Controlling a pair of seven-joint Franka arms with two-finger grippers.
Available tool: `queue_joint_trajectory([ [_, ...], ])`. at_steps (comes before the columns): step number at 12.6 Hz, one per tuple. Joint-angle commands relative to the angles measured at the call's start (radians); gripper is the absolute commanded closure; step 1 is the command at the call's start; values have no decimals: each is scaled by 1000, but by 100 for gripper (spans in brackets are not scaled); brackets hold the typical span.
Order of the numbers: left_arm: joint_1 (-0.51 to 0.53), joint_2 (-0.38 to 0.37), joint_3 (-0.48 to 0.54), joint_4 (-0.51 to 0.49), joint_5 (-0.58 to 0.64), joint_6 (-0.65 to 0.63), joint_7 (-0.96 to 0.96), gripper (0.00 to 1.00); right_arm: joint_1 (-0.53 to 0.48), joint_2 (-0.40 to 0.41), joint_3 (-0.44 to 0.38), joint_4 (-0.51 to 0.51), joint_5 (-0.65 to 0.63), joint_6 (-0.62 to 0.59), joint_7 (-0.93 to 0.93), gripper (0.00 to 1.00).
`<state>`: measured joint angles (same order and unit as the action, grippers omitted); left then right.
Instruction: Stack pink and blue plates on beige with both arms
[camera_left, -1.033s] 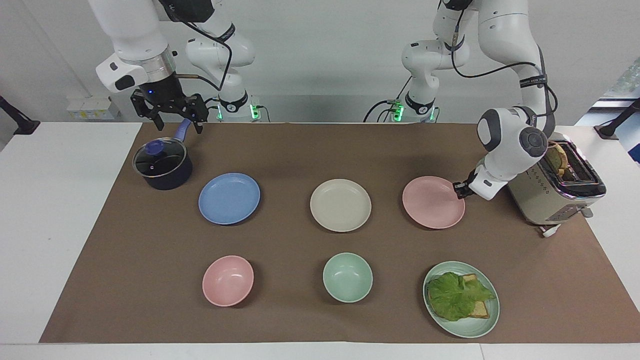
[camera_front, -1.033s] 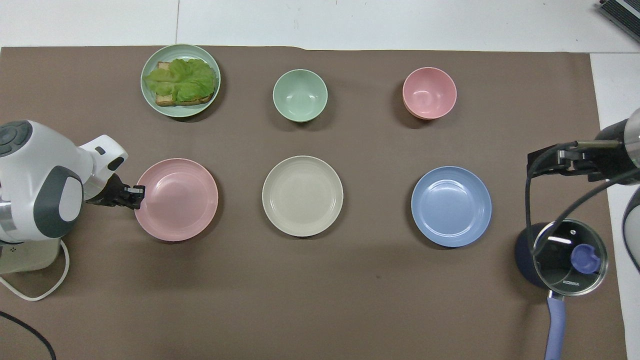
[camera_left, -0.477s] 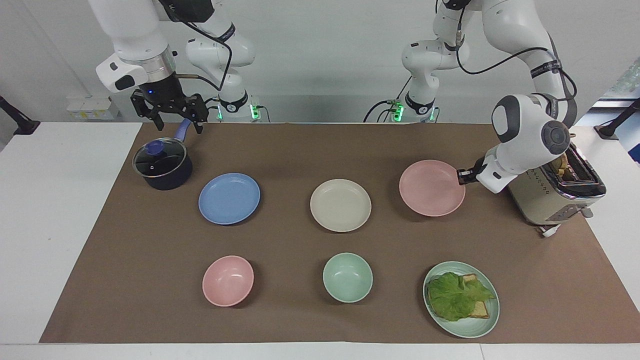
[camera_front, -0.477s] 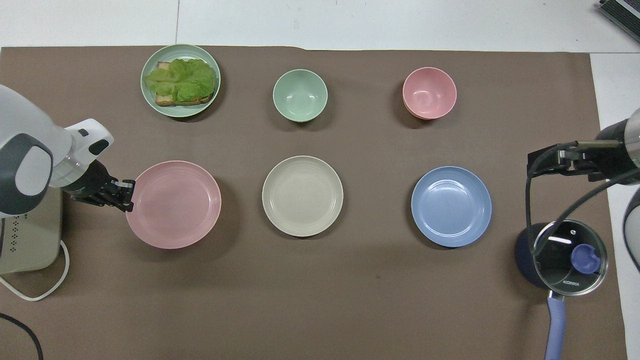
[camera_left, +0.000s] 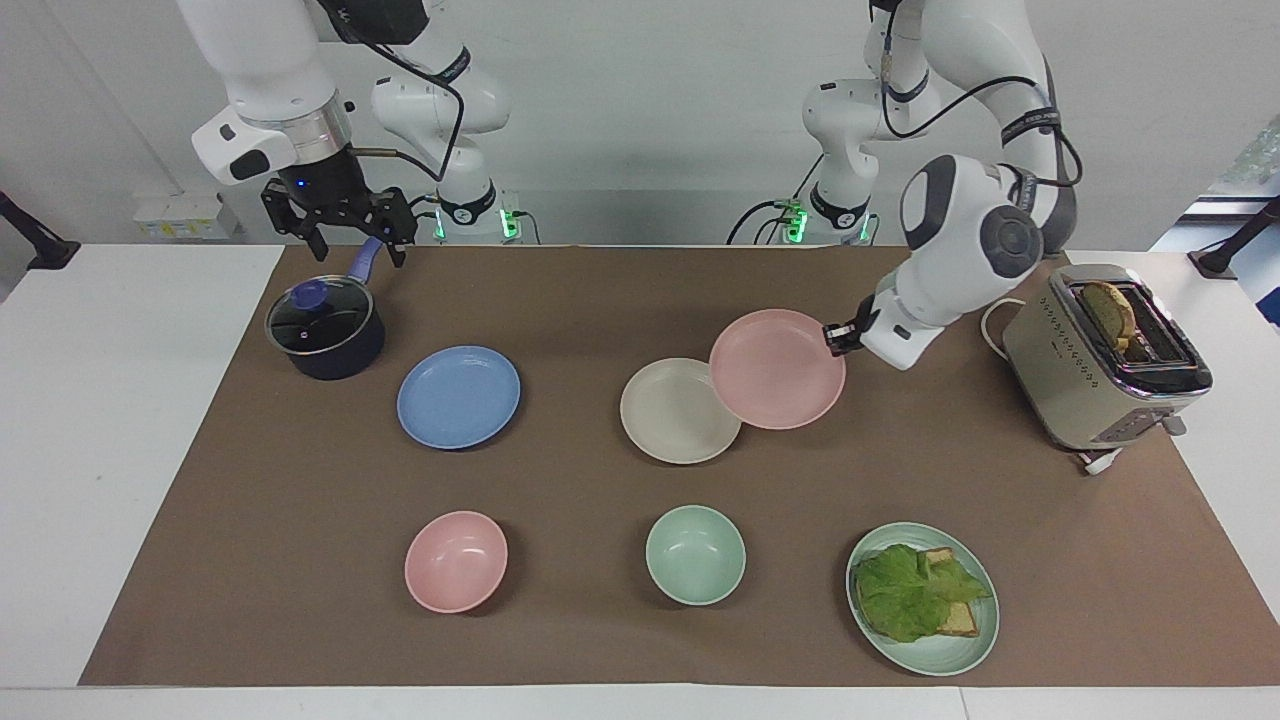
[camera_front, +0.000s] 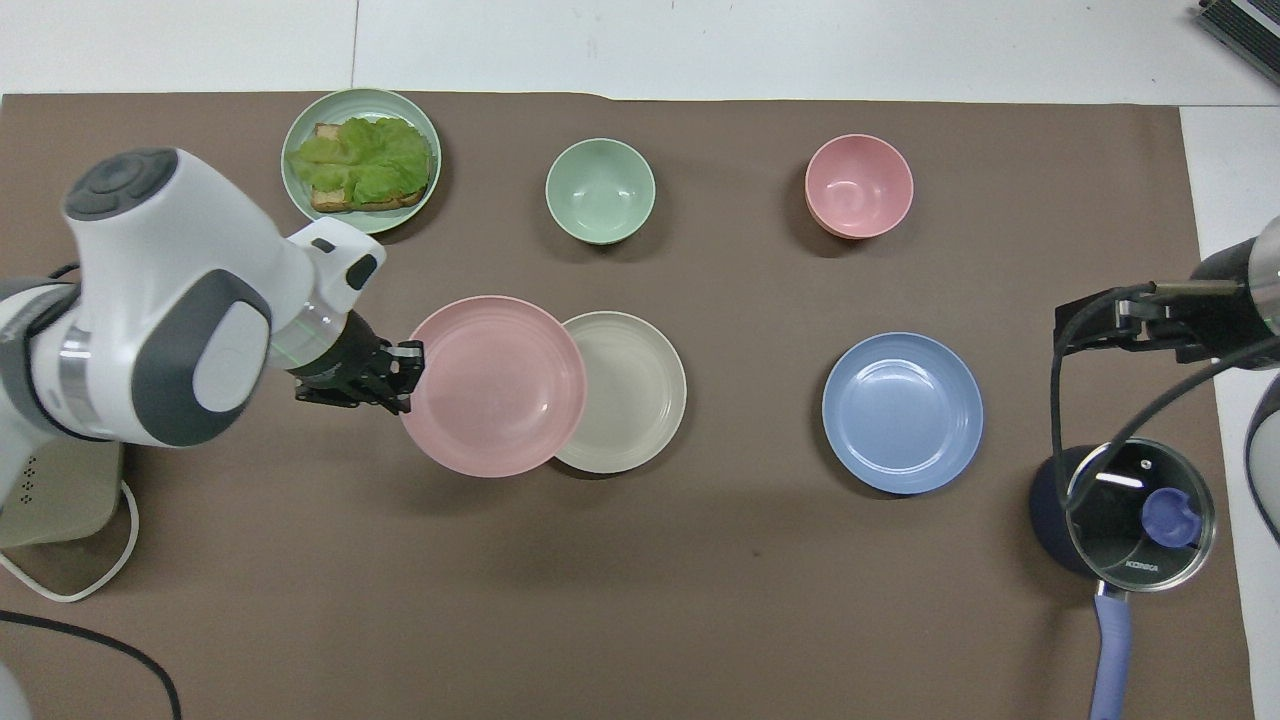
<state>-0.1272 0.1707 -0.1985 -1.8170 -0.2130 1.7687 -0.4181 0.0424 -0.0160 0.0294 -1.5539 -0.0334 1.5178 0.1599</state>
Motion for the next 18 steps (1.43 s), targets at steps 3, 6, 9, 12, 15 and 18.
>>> queue_joint_trajectory([
  [3,-146,26,17,-139,-22,320,-123,100,-1,-6,-3,0,15,7,-20,0],
  [6,-152,35,17,-170,-22,397,-107,73,-6,-6,-5,-2,17,7,-20,0],
  [9,-150,35,21,-163,-22,384,-113,0,-6,-9,-8,-6,21,7,-20,0],
  [12,-89,18,31,-151,18,295,-97,0,-10,-12,-8,-9,23,10,-22,0],
  [15,13,-38,31,-140,168,203,11,0,-50,-24,-16,-40,59,38,-42,0],
  [18,138,-118,31,-139,211,141,229,0,-87,-42,-17,-112,60,111,-107,0],
])
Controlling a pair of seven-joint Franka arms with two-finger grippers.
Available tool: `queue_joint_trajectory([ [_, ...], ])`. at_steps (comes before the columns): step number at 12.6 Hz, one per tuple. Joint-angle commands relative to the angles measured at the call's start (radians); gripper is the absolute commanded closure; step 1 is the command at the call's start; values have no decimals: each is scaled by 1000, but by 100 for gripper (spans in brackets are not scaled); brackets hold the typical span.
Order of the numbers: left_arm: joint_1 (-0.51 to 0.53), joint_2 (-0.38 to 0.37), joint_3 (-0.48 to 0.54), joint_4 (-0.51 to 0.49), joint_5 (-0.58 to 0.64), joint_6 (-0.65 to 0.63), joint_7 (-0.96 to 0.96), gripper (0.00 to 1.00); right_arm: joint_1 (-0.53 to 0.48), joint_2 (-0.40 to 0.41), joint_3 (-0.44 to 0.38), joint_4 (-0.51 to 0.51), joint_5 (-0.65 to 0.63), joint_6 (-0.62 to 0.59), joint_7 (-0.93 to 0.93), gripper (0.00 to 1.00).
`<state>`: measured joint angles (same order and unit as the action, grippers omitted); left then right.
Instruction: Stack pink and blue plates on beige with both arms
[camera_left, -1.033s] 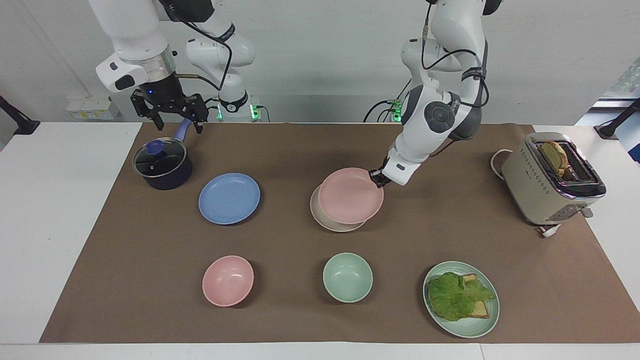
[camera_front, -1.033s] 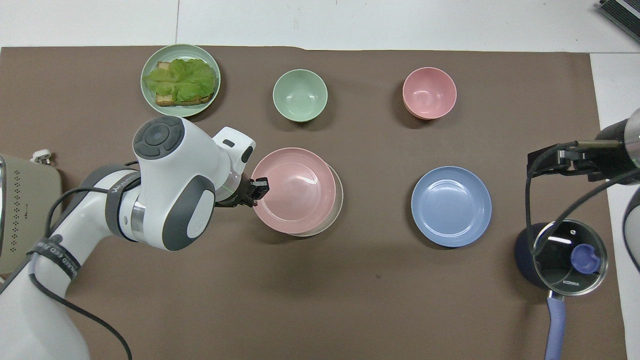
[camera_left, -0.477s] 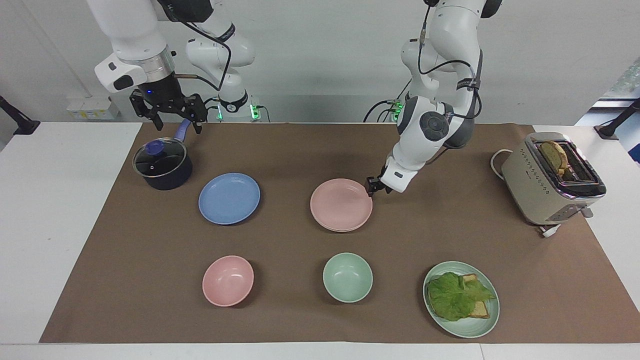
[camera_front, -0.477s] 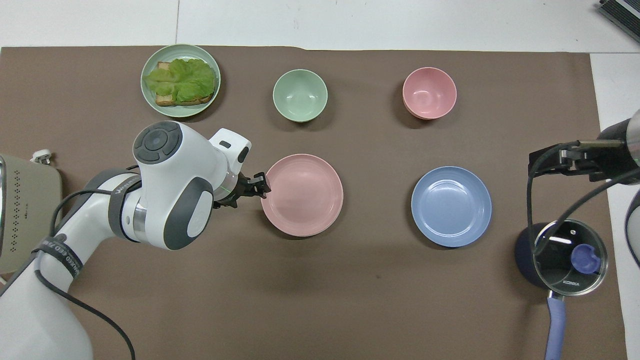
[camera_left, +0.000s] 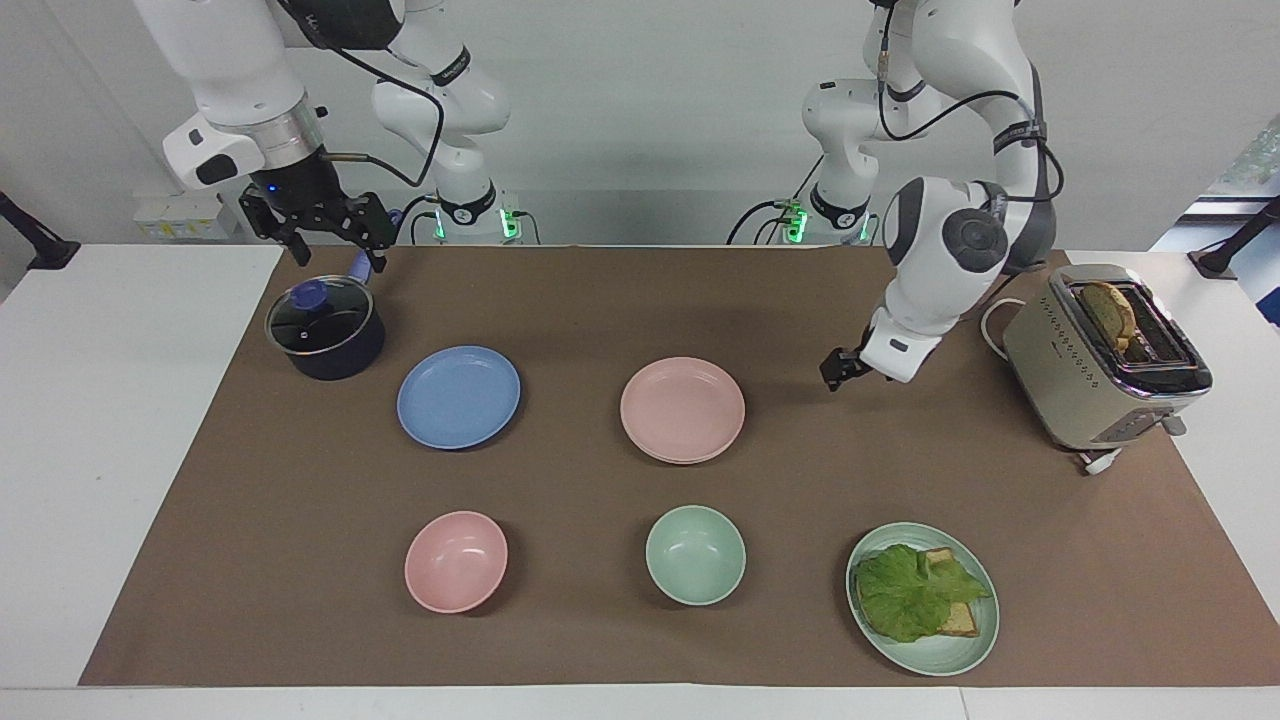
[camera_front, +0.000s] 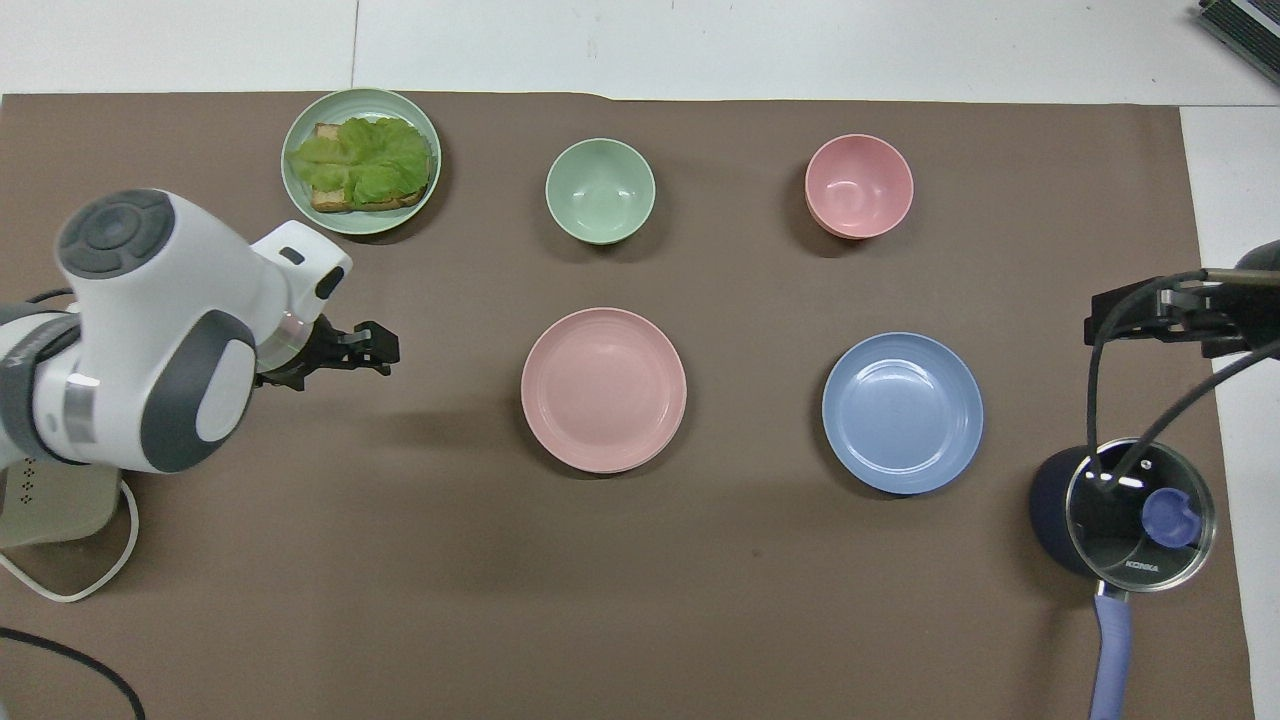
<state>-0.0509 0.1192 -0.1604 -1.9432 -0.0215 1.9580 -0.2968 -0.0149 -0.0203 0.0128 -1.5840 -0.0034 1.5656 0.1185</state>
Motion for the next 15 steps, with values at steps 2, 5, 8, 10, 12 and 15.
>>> queue_joint_trajectory([
  [2,127,-95,-8,10,20,-91,226,0,-42,-46,-1,-149,31,131,-83,0],
  [5,128,-119,-7,133,23,-189,237,0,-68,-58,-1,-319,72,279,-141,0],
  [8,117,-118,-10,276,29,-301,239,0,-72,-66,-1,-508,77,471,-160,0],
  [10,118,-131,-13,311,26,-344,237,0,-71,-53,-1,-597,135,600,-184,0],
  [12,126,-133,-10,310,20,-344,229,0,-72,-29,-1,-631,158,668,-214,0],
  [15,137,-133,-4,310,20,-344,231,0,-94,31,-1,-685,207,763,-273,4],
])
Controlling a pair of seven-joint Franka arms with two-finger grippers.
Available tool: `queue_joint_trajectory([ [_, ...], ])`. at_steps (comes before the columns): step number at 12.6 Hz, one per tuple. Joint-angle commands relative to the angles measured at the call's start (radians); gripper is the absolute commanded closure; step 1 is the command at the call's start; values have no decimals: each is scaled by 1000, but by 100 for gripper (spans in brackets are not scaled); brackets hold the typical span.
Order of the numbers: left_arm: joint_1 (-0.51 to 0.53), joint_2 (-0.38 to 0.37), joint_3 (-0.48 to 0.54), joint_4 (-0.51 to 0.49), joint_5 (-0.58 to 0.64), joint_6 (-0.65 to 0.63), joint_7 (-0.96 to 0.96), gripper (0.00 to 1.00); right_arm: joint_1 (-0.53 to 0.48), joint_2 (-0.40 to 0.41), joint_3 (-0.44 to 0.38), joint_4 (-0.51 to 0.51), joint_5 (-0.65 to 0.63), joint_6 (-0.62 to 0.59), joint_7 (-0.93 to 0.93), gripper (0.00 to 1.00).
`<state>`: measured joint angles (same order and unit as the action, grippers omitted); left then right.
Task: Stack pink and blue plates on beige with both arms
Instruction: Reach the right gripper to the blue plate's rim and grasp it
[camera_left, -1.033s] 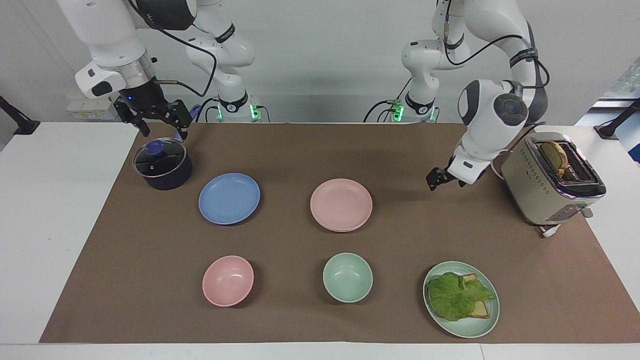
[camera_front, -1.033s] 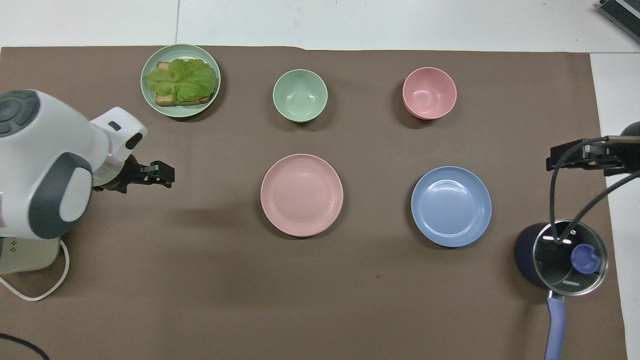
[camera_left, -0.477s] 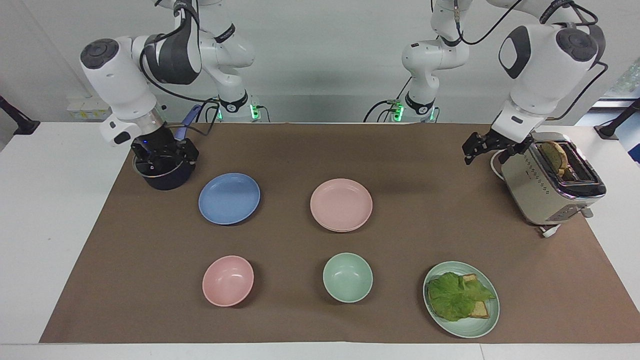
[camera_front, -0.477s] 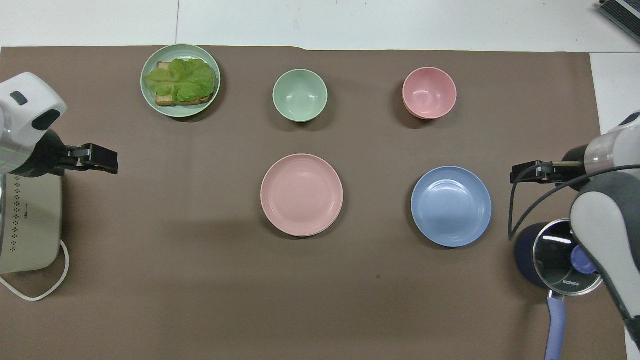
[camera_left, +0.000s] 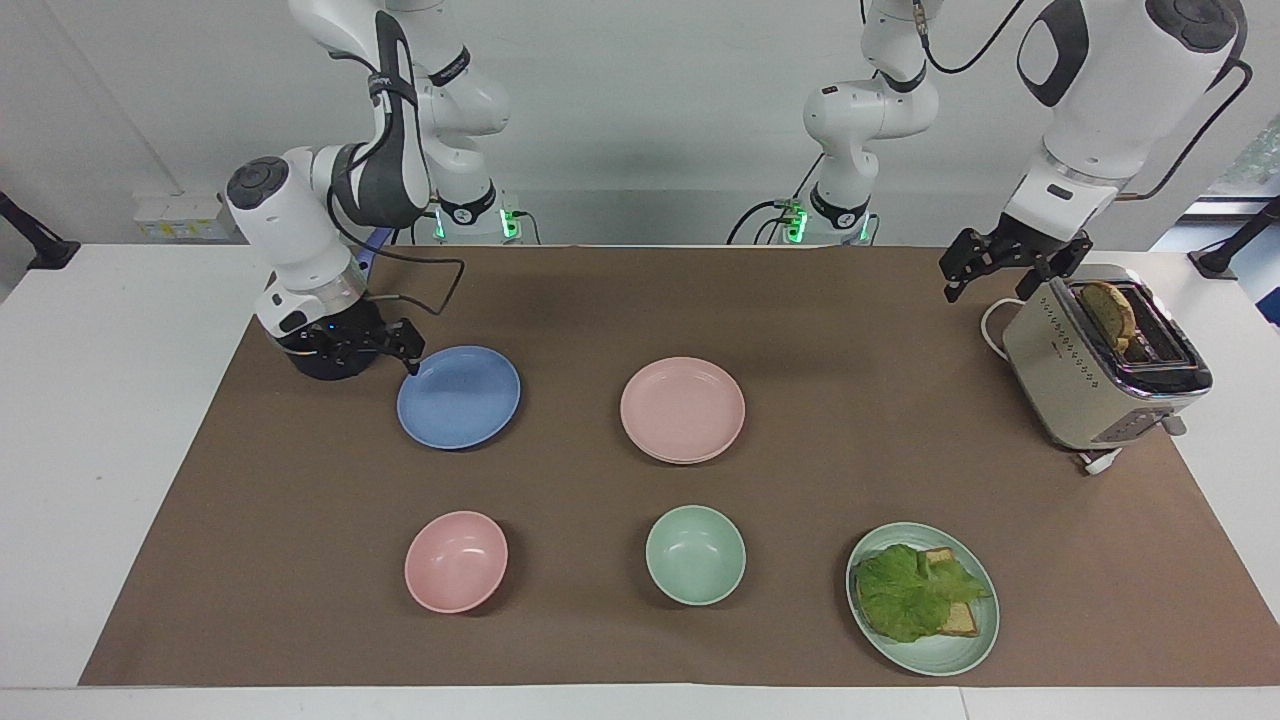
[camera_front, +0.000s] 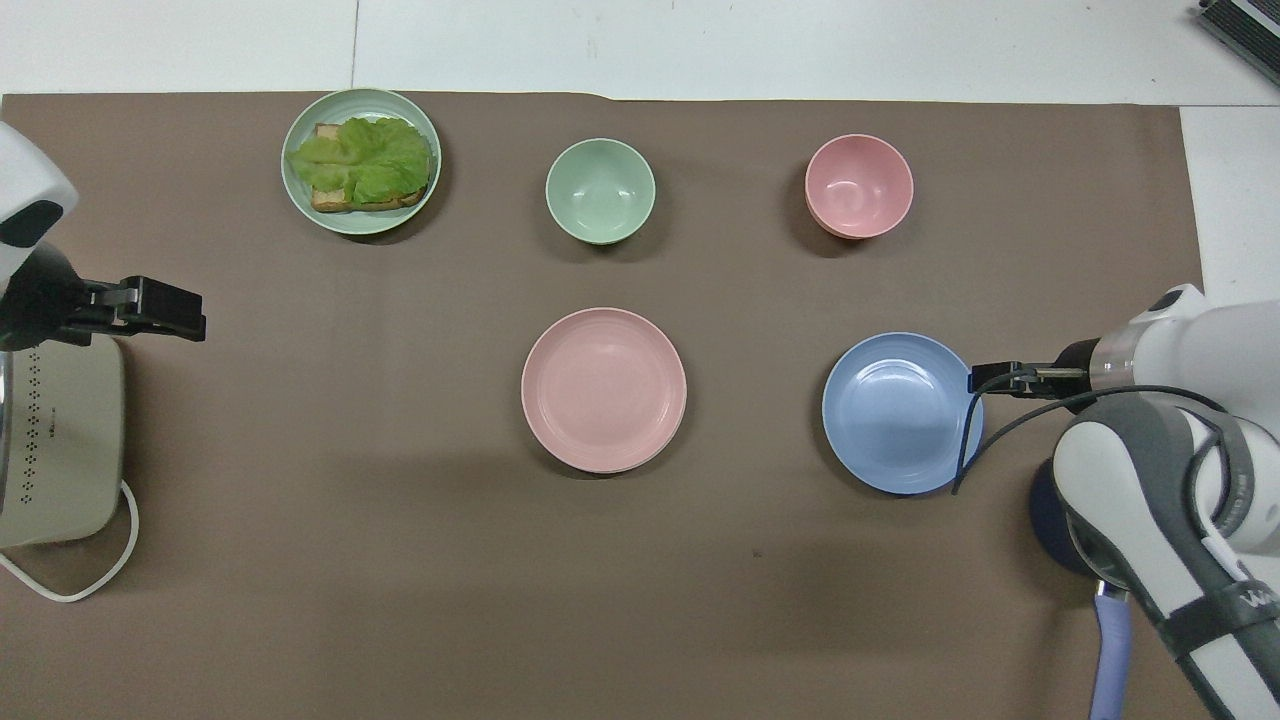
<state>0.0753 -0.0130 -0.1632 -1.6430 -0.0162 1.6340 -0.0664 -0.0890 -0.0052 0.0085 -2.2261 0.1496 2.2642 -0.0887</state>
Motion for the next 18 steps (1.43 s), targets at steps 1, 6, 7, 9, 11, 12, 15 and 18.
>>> queue_joint_trajectory([
  [1,9,-1,5,9,15,-20,0,0,-20,27,4,-59,74,78,-71,5],
  [6,26,-1,7,9,13,-20,-1,0,-21,60,4,-99,156,118,-109,16],
  [7,33,-1,7,8,13,-22,-1,0,-23,67,4,-101,157,120,-111,19],
  [9,32,-1,7,8,13,-22,-1,0,-25,80,4,-101,197,118,-123,26],
  [11,21,-1,8,9,13,-22,-1,0,-25,80,4,-101,200,113,-129,57],
  [12,17,-1,10,11,13,-20,-1,0,-25,80,4,-101,200,112,-128,83],
  [15,3,1,13,11,13,-20,0,0,-23,82,4,-96,202,107,-120,100],
  [18,-25,8,30,12,13,-20,-1,0,-14,71,4,-80,214,75,-108,100],
])
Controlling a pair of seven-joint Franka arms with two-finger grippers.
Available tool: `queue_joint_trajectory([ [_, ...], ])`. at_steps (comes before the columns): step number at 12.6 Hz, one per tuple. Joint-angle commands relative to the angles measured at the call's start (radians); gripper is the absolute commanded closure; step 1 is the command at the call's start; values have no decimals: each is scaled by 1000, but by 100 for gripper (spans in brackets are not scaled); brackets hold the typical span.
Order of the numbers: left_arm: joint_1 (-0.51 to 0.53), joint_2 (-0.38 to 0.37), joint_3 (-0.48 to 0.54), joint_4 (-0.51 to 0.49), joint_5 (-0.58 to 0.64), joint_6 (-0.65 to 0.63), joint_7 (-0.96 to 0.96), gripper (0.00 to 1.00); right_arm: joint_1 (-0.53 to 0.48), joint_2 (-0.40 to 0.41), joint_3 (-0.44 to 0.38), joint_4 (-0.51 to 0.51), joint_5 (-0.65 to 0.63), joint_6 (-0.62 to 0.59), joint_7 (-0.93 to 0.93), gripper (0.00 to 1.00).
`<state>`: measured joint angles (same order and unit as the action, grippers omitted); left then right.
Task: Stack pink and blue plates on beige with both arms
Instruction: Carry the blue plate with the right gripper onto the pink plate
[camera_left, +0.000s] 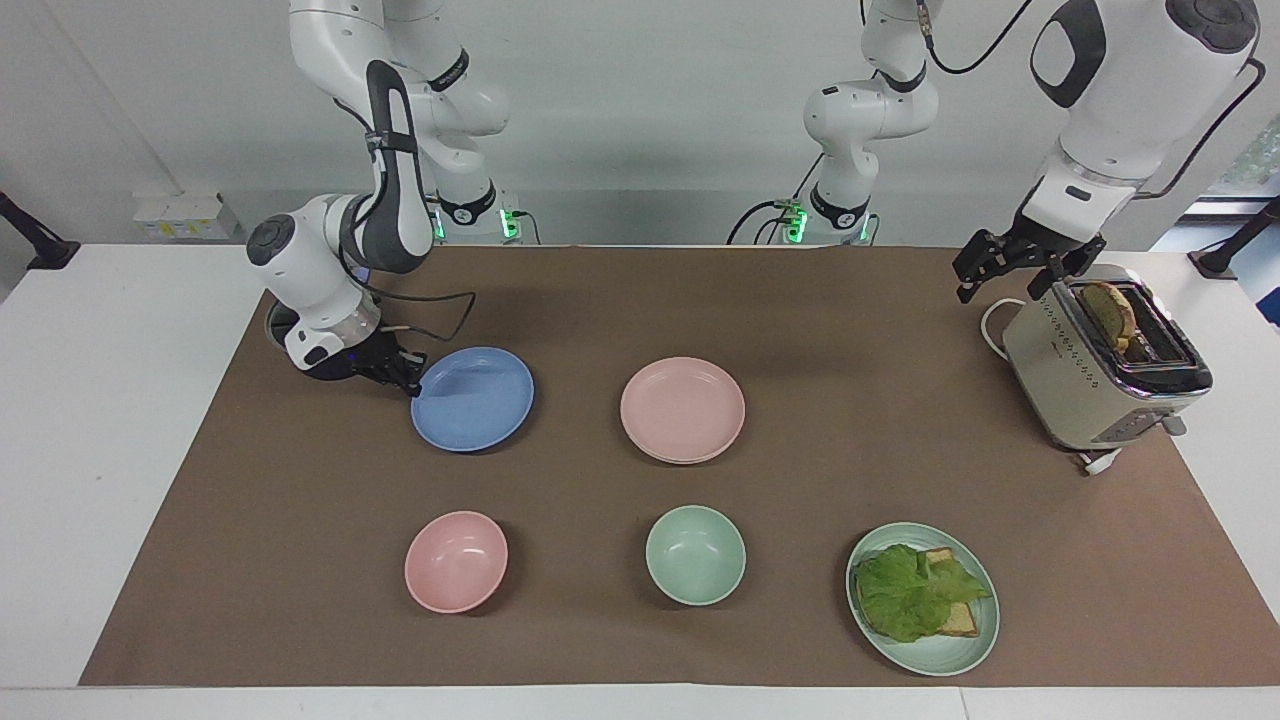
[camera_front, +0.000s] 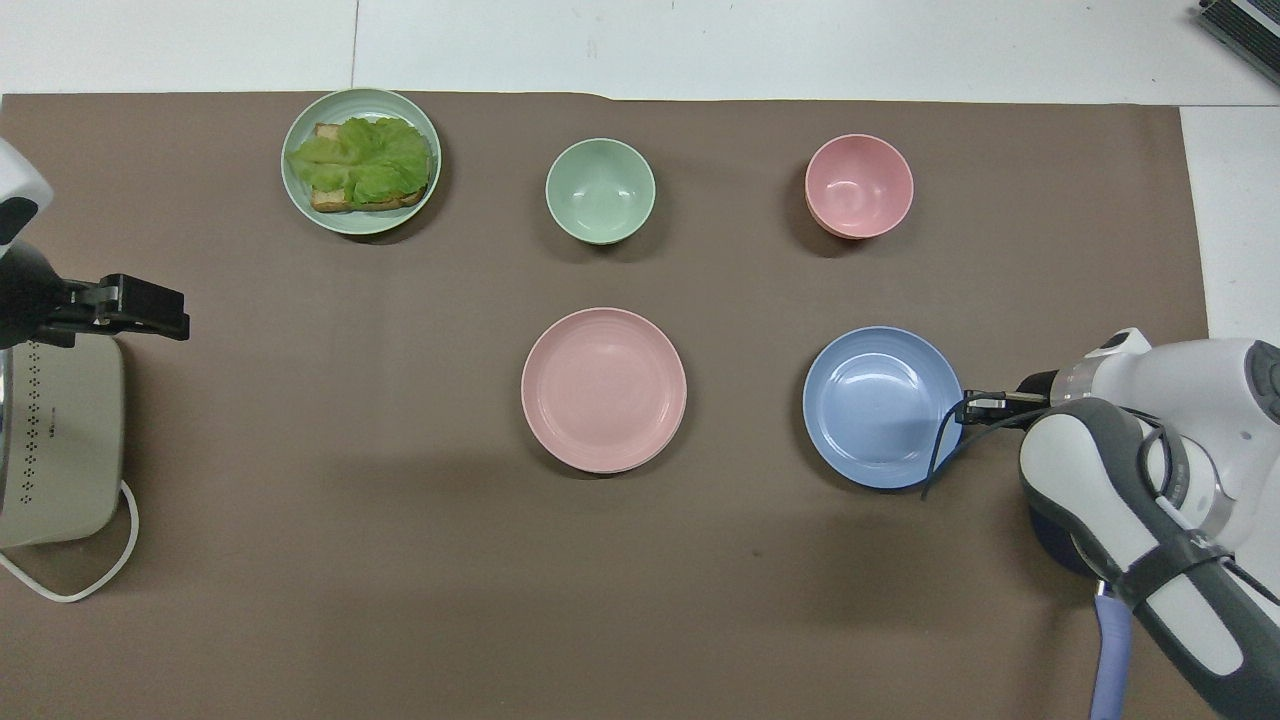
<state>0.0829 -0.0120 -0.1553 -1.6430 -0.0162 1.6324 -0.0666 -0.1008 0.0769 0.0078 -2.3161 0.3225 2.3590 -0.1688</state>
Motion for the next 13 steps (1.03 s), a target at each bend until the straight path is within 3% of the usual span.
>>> queue_joint_trajectory([
  [1,-38,9,22,12,13,-19,-1,0,6,-31,12,47,41,-77,-14,100],
  [4,-46,27,26,49,13,-19,1,0,106,-49,35,170,40,-172,162,100],
  [8,-54,29,31,60,13,-19,1,0,277,-2,35,248,20,-78,351,100],
  [13,-29,17,26,49,12,-20,1,0,467,135,35,313,-22,23,541,100],
])
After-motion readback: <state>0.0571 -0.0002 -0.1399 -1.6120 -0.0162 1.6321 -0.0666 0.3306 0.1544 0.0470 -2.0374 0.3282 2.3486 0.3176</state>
